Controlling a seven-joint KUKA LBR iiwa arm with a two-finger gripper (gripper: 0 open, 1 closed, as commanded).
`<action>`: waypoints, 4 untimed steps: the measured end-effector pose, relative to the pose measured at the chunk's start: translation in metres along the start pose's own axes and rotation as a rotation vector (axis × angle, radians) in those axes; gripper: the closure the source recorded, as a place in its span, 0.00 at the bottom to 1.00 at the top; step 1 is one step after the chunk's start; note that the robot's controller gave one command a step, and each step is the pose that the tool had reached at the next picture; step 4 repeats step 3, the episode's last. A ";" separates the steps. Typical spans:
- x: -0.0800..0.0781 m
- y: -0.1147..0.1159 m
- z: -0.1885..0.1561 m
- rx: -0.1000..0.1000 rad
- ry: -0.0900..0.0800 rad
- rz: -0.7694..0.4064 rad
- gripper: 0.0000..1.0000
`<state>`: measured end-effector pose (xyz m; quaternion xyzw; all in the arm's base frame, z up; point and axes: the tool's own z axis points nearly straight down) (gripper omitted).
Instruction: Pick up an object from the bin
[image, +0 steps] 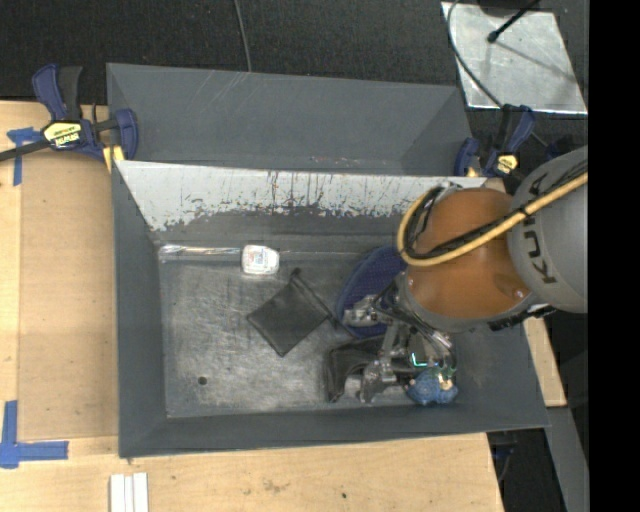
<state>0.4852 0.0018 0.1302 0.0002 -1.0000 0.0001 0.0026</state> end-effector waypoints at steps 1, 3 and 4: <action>-0.004 -0.015 0.056 0.001 -0.012 -0.227 0.00; -0.058 -0.104 -0.110 0.004 -0.010 -0.531 1.00; -0.058 -0.104 -0.110 0.004 -0.010 -0.531 1.00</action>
Offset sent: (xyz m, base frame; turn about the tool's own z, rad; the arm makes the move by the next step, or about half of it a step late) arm 0.0015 -0.0145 -0.0576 -0.2282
